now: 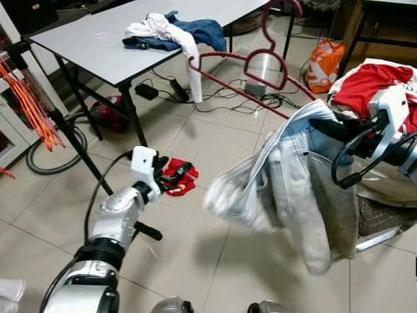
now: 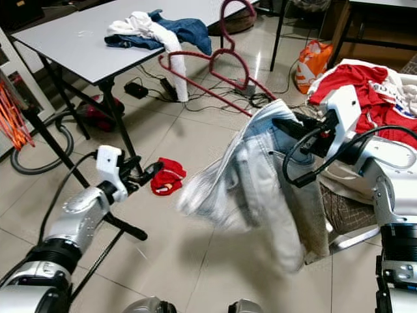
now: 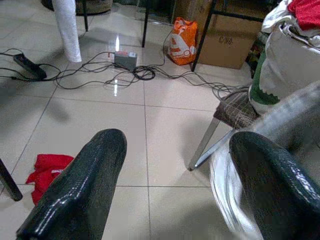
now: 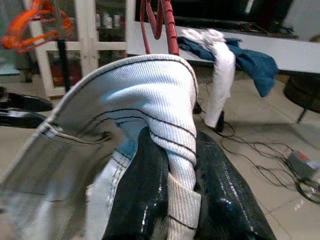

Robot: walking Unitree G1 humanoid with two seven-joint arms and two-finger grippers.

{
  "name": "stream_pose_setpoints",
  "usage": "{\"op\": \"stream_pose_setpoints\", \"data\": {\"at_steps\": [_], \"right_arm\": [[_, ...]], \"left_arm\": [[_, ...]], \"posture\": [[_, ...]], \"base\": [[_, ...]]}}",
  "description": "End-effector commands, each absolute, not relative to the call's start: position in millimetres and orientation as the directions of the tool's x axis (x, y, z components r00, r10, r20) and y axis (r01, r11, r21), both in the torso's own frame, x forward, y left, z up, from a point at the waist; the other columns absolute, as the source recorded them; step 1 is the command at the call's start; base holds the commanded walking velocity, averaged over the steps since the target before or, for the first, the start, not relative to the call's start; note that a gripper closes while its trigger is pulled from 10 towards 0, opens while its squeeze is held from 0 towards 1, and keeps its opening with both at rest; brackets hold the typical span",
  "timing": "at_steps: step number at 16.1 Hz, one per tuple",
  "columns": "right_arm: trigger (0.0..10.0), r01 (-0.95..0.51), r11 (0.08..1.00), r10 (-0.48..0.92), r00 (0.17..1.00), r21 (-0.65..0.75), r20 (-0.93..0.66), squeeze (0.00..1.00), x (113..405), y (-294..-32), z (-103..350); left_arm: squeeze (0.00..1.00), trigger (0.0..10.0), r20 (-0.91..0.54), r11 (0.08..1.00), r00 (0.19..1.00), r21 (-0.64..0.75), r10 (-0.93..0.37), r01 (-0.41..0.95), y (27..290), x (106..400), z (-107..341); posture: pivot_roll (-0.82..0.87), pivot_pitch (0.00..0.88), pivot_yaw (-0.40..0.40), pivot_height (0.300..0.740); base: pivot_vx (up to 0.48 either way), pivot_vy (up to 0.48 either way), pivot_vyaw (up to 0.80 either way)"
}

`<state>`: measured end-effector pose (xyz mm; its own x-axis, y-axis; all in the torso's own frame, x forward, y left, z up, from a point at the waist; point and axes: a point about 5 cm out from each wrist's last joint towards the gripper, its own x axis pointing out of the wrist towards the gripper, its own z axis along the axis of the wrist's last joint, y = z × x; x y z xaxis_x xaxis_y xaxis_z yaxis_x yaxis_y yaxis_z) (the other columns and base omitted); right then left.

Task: Hang hanger

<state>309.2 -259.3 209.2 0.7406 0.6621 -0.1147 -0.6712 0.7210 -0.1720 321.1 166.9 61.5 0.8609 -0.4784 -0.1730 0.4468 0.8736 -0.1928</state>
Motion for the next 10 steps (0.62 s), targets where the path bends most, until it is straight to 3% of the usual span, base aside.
{"op": "stream_pose_setpoints", "data": {"at_steps": [1, 5, 10], "right_arm": [[0.0, -0.652, 0.726, 0.660, 0.750, -0.220, -0.046, 0.00, 313, -259, 226], [0.0, -0.611, 0.765, 0.602, 0.791, -0.201, -0.110, 0.00, 316, -267, 198], [0.0, -0.633, 0.746, 0.636, 0.769, -0.208, -0.056, 0.00, 318, -253, 209]], "left_arm": [[0.00, 10.0, -0.171, 0.871, 0.859, -0.194, -0.482, 0.451, 170, 318, 60], [0.00, 10.0, -0.111, 0.790, 0.790, -0.227, -0.602, 0.570, 149, 302, 61], [0.00, 10.0, -0.086, 0.726, 0.731, -0.239, -0.678, 0.645, 131, 292, 60]], "posture": [[-0.15, 0.007, 0.097, 0.740], [-0.14, 0.002, 0.097, 0.740], [-0.14, 0.005, 0.101, 0.740]], "base": [[0.000, 0.000, 0.00], [0.000, 0.000, 0.00], [0.000, 0.000, 0.00]]}}
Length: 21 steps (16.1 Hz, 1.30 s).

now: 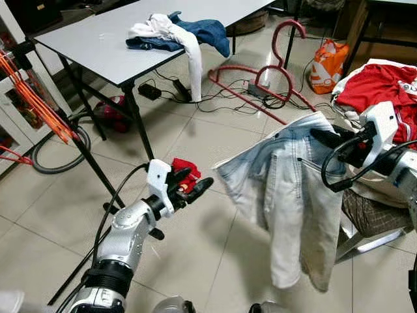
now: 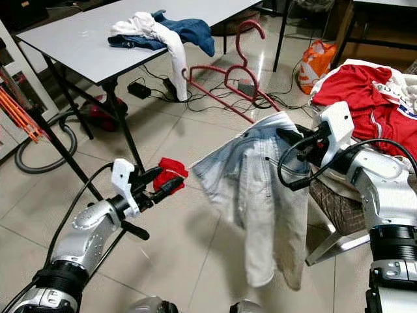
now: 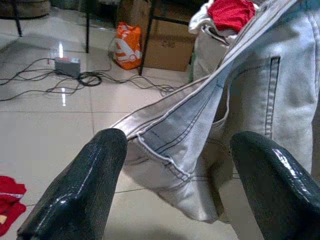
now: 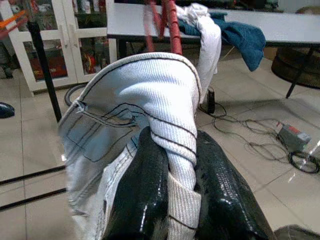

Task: Hang hanger

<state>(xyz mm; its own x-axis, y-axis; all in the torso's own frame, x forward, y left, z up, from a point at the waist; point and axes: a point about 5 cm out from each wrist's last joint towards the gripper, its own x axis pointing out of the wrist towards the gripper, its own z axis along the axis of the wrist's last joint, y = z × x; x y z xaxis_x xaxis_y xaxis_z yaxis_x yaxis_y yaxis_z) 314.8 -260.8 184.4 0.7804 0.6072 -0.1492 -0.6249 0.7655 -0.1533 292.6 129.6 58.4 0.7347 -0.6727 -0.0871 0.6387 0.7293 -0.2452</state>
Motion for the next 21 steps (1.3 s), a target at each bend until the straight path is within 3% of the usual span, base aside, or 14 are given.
{"op": "stream_pose_setpoints", "data": {"at_steps": [1, 7, 14, 16, 17, 18, 21], "right_arm": [[0.0, -0.655, 0.717, 0.666, 0.745, -0.239, -0.043, 0.00, 318, -249, 222], [0.0, -0.736, 0.624, 0.753, 0.657, -0.263, -0.051, 0.00, 309, -252, 248], [0.0, -0.756, 0.574, 0.772, 0.628, -0.315, -0.101, 0.00, 306, -268, 276], [0.0, -0.753, 0.573, 0.770, 0.630, -0.325, -0.102, 0.00, 307, -270, 280], [0.0, -0.753, 0.569, 0.771, 0.628, -0.330, -0.103, 0.00, 307, -270, 284], [0.0, -0.755, 0.565, 0.773, 0.625, -0.334, -0.106, 0.00, 306, -271, 285], [0.0, -0.764, 0.557, 0.776, 0.618, -0.325, -0.123, 0.00, 304, -274, 282]], "left_arm": [[0.00, 10.0, -0.081, 0.717, 0.723, -0.243, -0.686, 0.653, 129, 296, 62], [0.00, 10.0, -0.064, 0.667, 0.677, -0.261, -0.733, 0.698, 128, 305, 70], [0.00, 10.0, -0.063, 0.562, 0.571, -0.292, -0.819, 0.774, 122, 298, 70], [0.00, 10.0, -0.063, 0.562, 0.570, -0.290, -0.819, 0.775, 123, 299, 71], [0.00, 10.0, -0.091, 0.608, 0.607, -0.250, -0.789, 0.753, 126, 303, 70], [1.00, 10.0, -0.133, 0.664, 0.652, -0.198, -0.747, 0.721, 130, 308, 68], [1.00, 10.0, -0.120, 0.702, 0.694, -0.194, -0.710, 0.685, 136, 315, 73]], "posture": [[-0.15, 0.000, 0.102, 0.740], [-0.16, 0.000, 0.094, 0.740], [-0.18, 0.000, 0.091, 0.740], [-0.18, 0.000, 0.092, 0.740], [-0.18, 0.000, 0.092, 0.740], [-0.18, 0.000, 0.094, 0.740], [-0.18, 0.000, 0.094, 0.740]], "base": [[0.000, 0.000, 0.00], [0.000, 0.000, 0.00], [0.000, 0.000, 0.00], [0.000, 0.000, 0.00], [0.000, 0.000, 0.00], [0.000, 0.000, 0.00], [0.000, 0.000, 0.00]]}}
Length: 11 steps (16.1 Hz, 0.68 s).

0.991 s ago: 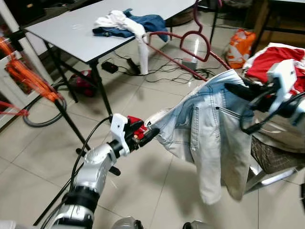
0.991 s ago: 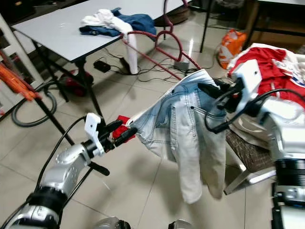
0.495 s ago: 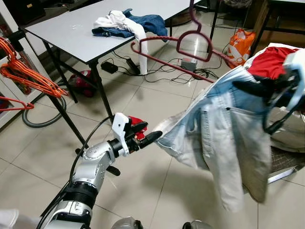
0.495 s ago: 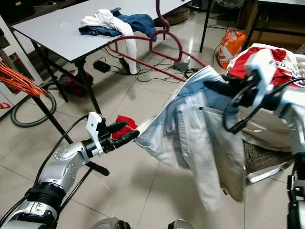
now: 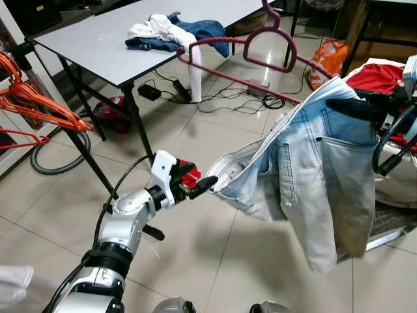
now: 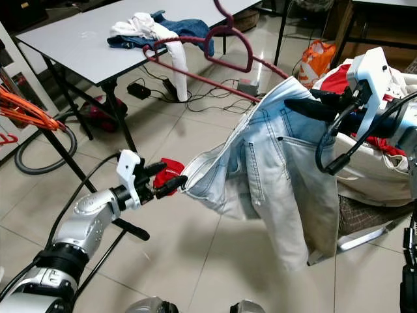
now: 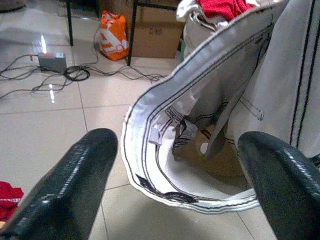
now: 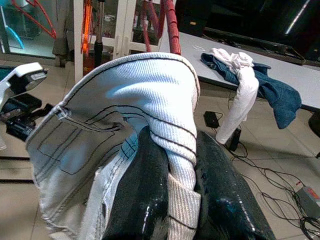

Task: Hang hanger

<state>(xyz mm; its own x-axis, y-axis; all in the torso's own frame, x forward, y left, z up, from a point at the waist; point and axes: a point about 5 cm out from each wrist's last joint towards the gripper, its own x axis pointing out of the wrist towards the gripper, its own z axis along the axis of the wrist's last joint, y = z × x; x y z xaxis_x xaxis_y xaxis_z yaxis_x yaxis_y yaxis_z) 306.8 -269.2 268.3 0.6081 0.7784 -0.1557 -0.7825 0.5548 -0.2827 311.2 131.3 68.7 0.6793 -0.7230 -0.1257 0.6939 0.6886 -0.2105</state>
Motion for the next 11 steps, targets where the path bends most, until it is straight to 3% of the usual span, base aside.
{"op": "stream_pose_setpoints", "data": {"at_steps": [1, 4, 7, 8, 11], "right_arm": [[0.0, -0.764, 0.560, 0.774, 0.621, -0.321, -0.127, 0.00, 305, -275, 281], [0.0, -0.758, 0.569, 0.766, 0.629, -0.319, -0.131, 0.00, 307, -280, 283], [0.0, -0.757, 0.562, 0.767, 0.628, -0.334, -0.131, 0.00, 307, -281, 290], [0.0, -0.753, 0.566, 0.763, 0.632, -0.335, -0.133, 0.00, 308, -283, 290], [0.0, -0.736, 0.594, 0.742, 0.657, -0.324, -0.132, 0.00, 313, -291, 286]], "left_arm": [[1.00, 10.0, -0.107, 0.690, 0.684, -0.201, -0.721, 0.695, 139, 315, 77], [1.00, 10.0, -0.072, 0.680, 0.683, -0.219, -0.727, 0.700, 154, 320, 87], [1.00, 10.0, -0.079, 0.580, 0.581, -0.249, -0.810, 0.776, 152, 313, 88], [0.00, 10.0, -0.079, 0.573, 0.573, -0.243, -0.816, 0.782, 152, 312, 89], [0.00, 10.0, -0.071, 0.459, 0.456, -0.237, -0.887, 0.856, 144, 299, 91]], "posture": [[-0.18, 0.000, 0.094, 0.740], [-0.18, 0.000, 0.091, 0.740], [-0.19, 0.000, 0.083, 0.740], [-0.19, 0.000, 0.082, 0.740], [-0.19, 0.000, 0.078, 0.740]], "base": [[0.000, 0.000, 0.00], [0.000, 0.000, 0.00], [0.000, 0.000, 0.00], [0.000, 0.000, 0.00], [0.000, 0.000, 0.00]]}}
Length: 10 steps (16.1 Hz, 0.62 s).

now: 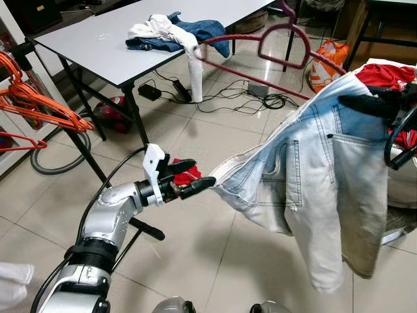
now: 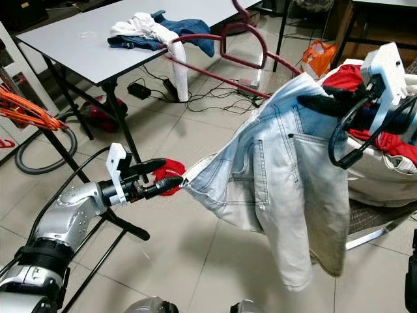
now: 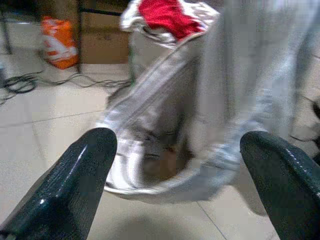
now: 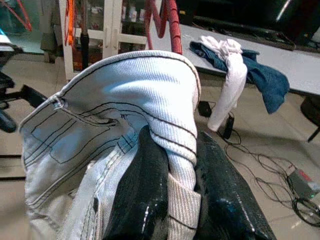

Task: Hang hanger

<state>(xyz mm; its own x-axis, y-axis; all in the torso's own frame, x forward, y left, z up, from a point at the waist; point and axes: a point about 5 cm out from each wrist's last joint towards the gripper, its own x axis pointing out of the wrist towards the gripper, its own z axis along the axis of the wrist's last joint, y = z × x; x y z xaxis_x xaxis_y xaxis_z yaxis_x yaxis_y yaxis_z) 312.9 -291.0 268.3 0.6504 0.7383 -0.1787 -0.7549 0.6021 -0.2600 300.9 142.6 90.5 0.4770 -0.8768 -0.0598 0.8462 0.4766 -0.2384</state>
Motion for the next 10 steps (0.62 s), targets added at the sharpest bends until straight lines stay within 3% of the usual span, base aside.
{"op": "stream_pose_setpoints", "data": {"at_steps": [1, 4, 10], "right_arm": [[0.0, -0.738, 0.593, 0.744, 0.655, -0.320, -0.132, 0.00, 313, -291, 286], [0.0, -0.743, 0.588, 0.750, 0.649, -0.320, -0.127, 0.00, 313, -290, 286], [0.0, -0.762, 0.552, 0.782, 0.614, -0.338, -0.107, 0.00, 310, -280, 295]], "left_arm": [[0.00, 10.0, -0.076, 0.429, 0.423, -0.240, -0.903, 0.871, 141, 294, 89], [0.00, 10.0, -0.073, 0.348, 0.340, -0.234, -0.937, 0.908, 139, 282, 89], [0.00, 10.0, -0.095, 0.415, 0.405, -0.170, -0.910, 0.894, 130, 286, 85]], "posture": [[-0.19, 0.000, 0.078, 0.740], [-0.18, 0.000, 0.079, 0.740], [-0.19, 0.000, 0.082, 0.740]], "base": [[0.000, 0.000, 0.00], [0.000, 0.000, 0.00], [0.000, 0.000, 0.00]]}}
